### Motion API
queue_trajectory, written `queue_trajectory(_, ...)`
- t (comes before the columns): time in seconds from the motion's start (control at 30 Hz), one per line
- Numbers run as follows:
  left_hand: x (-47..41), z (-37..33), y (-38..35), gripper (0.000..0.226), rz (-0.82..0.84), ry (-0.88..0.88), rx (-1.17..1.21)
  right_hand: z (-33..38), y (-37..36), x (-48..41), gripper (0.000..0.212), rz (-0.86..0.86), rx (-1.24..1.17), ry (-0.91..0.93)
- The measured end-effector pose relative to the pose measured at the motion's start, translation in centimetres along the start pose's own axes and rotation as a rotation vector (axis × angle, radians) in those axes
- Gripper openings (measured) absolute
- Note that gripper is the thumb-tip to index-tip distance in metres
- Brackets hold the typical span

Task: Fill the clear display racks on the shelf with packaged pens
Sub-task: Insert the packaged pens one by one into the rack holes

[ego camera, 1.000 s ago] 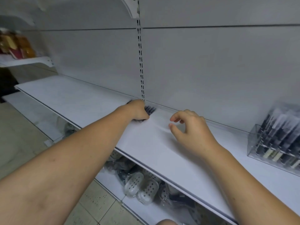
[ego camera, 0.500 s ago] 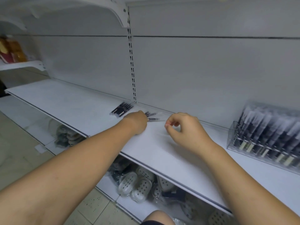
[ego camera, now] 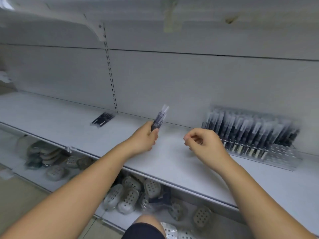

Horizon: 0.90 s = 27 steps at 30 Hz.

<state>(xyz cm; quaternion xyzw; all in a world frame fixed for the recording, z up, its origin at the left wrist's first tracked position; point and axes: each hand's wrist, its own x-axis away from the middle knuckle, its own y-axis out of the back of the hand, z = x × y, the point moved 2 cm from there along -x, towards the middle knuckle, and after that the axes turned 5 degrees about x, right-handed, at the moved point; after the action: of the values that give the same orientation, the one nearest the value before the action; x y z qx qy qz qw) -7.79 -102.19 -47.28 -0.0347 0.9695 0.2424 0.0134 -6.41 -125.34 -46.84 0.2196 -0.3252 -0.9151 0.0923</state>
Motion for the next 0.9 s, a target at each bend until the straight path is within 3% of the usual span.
queue_trajectory(0.13,1.8,-4.0,-6.1,0.017,0.175,-0.032,0.333,-1.5,3.3,2.3,0.012,-0.08,-0.105,-0.055)
queue_trajectory(0.33,2.6,-7.8,-14.8,0.028,0.4,-0.1,0.533,-4.6,8.9,5.0,0.006,-0.235,-0.169,-0.094)
queue_trajectory(0.47,2.6,-9.6,-19.5,0.039,0.52,-0.117,0.542,-6.5,11.8,6.9,0.01,-0.31,-0.24,-0.127)
queue_trajectory(0.57,2.1,-10.6,-22.1,0.043,0.523,-0.201,0.495,-7.9,13.4,7.8,0.008,-0.381,-0.276,-0.148)
queue_trajectory(0.67,1.7,-11.3,-24.1,0.028,0.529,-0.271,0.495,-9.2,14.4,8.2,0.004,-0.419,-0.3,-0.162)
queue_trajectory(0.9,-0.1,-10.8,-26.7,0.021,0.537,-0.291,0.541,-11.5,14.9,7.7,0.013,-0.531,-0.279,-0.169)
